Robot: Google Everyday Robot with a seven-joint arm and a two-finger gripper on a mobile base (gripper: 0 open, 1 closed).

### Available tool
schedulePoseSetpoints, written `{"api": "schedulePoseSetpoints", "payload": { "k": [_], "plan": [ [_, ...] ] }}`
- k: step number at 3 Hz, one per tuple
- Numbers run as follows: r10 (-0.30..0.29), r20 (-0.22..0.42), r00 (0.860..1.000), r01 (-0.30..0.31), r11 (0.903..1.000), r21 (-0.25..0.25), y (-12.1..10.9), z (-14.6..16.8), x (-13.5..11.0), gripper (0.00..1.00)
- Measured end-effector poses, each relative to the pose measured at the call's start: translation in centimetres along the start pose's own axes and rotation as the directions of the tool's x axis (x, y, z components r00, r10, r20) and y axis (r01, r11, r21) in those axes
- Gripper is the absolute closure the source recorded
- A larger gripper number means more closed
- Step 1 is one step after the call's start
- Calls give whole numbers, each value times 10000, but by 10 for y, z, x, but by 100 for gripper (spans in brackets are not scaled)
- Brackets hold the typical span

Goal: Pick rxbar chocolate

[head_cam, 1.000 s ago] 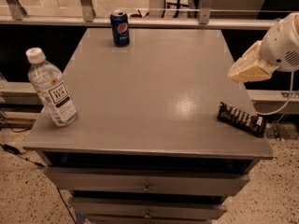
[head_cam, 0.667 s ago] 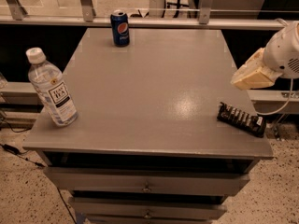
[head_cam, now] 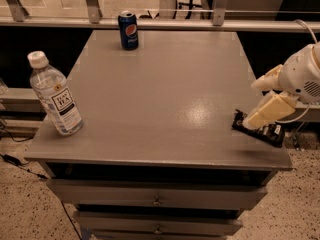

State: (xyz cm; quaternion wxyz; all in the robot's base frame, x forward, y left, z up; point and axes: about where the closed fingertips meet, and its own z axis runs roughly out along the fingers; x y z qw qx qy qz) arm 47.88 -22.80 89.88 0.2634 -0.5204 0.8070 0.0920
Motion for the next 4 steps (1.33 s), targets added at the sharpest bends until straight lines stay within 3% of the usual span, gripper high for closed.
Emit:
{"api": "schedulePoseSetpoints", "payload": {
  "k": [1, 3, 4],
  "plan": [
    [205, -73, 9998, -206, 9997, -94, 5, 10, 10, 0],
    [703, -400, 9967, -720, 9965, -417, 17, 41, 36, 3],
    [766, -488, 9959, -789, 9958, -470, 20, 47, 42, 25]
  ]
}}
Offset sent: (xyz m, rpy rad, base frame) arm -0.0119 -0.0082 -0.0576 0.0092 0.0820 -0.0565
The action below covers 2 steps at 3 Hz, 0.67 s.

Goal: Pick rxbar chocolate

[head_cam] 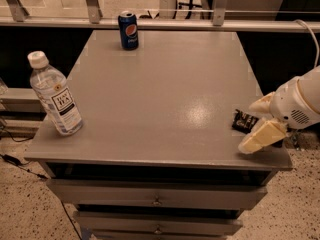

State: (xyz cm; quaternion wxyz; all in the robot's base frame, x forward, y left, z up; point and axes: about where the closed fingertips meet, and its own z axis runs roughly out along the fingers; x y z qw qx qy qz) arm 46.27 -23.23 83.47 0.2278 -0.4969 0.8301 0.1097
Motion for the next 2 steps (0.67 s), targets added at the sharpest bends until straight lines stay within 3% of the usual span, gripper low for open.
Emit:
{"api": "schedulePoseSetpoints", "payload": {
  "k": [1, 2],
  "plan": [
    [82, -71, 9999, -82, 10000, -1, 0, 2, 4, 48],
    [132, -130, 9998, -132, 9999, -24, 2, 4, 6, 81]
  ]
}}
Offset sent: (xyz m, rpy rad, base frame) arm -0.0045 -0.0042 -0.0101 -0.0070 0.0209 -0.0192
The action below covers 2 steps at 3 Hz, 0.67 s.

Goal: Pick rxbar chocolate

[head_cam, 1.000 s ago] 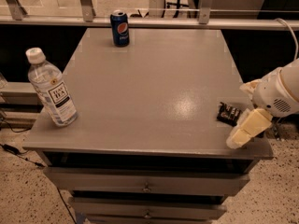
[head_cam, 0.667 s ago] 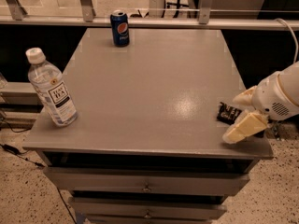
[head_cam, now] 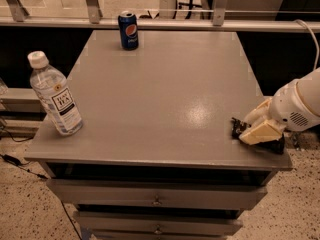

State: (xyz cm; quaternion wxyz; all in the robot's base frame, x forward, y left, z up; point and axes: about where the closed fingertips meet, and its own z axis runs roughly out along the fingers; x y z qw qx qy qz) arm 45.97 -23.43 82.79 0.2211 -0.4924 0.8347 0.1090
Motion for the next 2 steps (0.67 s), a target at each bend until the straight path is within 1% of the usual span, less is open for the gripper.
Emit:
{"api": "schedulePoseSetpoints", "payload": {
  "k": [1, 2],
  "plan": [
    [-24, 13, 10000, 24, 10000, 31, -2, -2, -1, 100],
    [-178, 147, 9997, 175, 9997, 156, -9, -10, -10, 100]
  ]
}}
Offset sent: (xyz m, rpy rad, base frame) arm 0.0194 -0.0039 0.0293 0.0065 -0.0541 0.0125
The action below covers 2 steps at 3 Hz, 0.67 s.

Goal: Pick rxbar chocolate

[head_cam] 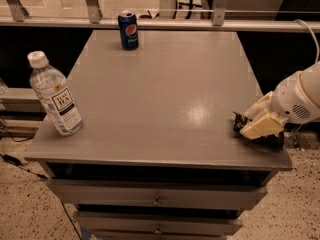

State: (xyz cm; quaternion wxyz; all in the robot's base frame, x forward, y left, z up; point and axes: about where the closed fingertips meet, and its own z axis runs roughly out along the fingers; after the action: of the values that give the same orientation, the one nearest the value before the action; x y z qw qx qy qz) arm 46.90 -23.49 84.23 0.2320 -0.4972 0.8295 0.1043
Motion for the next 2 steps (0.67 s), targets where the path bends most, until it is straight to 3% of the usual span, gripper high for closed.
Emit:
{"api": "schedulePoseSetpoints", "payload": {
  "k": [2],
  "plan": [
    [-629, 1018, 9928, 569, 9965, 613, -40, -39, -57, 100]
  ]
}}
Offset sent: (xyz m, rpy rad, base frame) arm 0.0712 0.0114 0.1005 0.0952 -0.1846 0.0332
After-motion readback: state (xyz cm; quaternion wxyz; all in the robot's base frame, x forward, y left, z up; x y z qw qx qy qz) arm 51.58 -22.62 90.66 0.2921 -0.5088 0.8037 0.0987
